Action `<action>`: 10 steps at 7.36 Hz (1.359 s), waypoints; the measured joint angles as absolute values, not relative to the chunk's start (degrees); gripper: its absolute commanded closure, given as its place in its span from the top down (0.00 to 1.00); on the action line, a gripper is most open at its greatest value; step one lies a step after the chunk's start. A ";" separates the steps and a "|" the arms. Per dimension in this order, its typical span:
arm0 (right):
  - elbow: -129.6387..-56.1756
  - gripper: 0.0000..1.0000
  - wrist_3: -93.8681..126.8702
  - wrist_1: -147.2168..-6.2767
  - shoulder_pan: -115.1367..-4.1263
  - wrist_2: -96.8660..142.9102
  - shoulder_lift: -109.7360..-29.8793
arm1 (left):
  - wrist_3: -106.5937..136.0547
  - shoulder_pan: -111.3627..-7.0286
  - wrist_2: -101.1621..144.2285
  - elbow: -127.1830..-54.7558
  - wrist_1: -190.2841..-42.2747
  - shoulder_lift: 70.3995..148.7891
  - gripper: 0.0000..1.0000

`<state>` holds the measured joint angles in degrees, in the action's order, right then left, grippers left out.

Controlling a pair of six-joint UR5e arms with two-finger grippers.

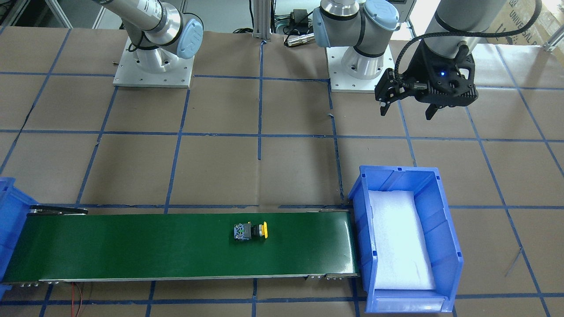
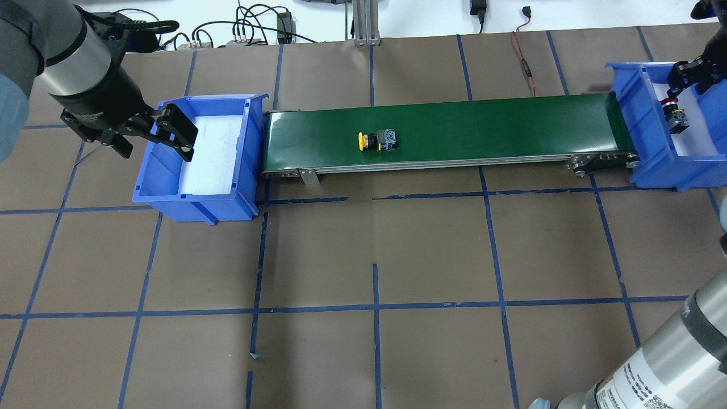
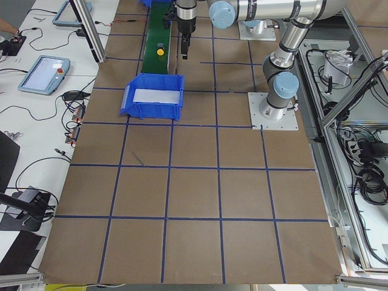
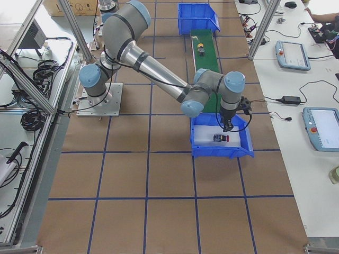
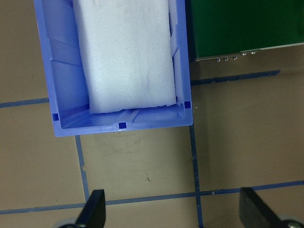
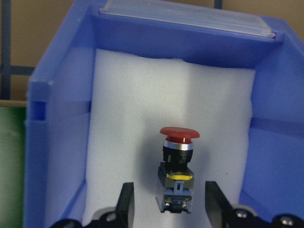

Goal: Transport two buttons from left to right
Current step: 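Open the right gripper and raise it out of the bin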

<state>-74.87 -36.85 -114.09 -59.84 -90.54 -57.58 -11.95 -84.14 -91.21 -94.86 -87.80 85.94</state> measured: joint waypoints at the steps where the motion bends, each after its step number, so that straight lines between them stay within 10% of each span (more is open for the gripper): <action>1: -74.74 1.00 -37.97 -110.10 -61.10 -90.34 -59.77 | -11.95 -84.28 -91.27 -94.95 -88.15 85.33 1.00; 10: -75.75 1.00 -1.72 -105.15 -87.44 -92.87 -66.45 | -11.95 -84.52 -91.13 -97.56 -89.38 83.55 1.00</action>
<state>-75.75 -1.72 -105.15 -87.44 -92.87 -66.45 -11.95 -84.52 -91.13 -97.56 -89.38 83.55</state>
